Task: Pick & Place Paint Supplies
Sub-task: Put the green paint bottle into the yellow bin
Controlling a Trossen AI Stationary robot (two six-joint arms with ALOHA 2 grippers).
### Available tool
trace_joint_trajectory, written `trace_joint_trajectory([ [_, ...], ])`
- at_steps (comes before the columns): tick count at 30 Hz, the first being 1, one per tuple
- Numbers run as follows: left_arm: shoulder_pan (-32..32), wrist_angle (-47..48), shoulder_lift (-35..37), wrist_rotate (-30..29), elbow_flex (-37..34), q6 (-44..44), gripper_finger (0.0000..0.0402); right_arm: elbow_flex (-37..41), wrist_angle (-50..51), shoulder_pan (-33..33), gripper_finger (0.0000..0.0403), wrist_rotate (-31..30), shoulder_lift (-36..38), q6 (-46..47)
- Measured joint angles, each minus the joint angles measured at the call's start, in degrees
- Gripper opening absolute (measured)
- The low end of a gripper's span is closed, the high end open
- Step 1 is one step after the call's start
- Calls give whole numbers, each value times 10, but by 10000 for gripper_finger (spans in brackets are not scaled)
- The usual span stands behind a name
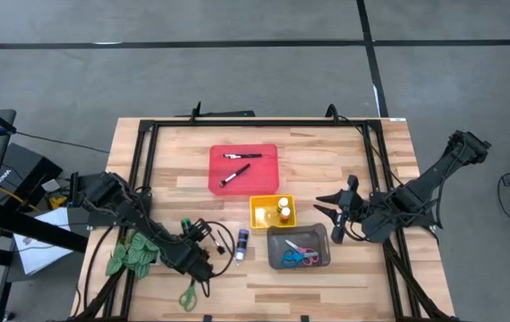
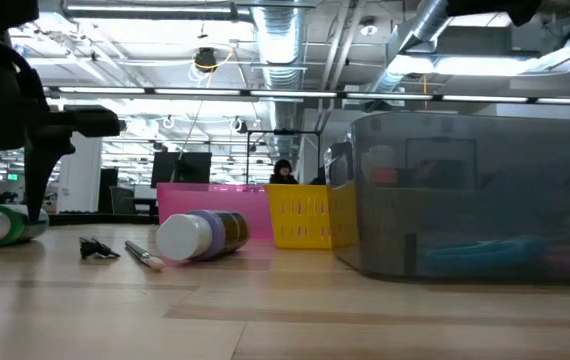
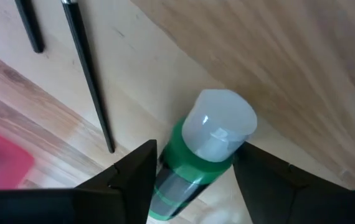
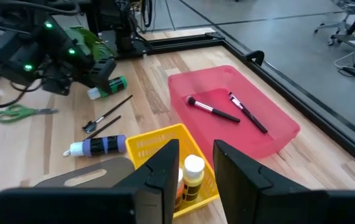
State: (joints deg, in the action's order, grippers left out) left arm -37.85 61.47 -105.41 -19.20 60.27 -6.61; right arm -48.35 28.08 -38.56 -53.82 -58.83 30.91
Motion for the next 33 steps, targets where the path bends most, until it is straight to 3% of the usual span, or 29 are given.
trace_joint_trajectory([
  [10, 0, -6, 0, -3, -9, -2, 138, 0, -7, -12, 94, 0, 0, 0],
  [18, 1, -15, 19, 1, -8, 15, 132, 0, -7, -12, 94, 0, 0, 1],
  [26, 44, -118, 196, -35, -6, 119, 129, 0, -8, -12, 94, -2, 0, 1],
  [33, 83, -362, 393, -61, -138, 161, 129, 0, -7, -12, 94, -2, 0, 0],
])
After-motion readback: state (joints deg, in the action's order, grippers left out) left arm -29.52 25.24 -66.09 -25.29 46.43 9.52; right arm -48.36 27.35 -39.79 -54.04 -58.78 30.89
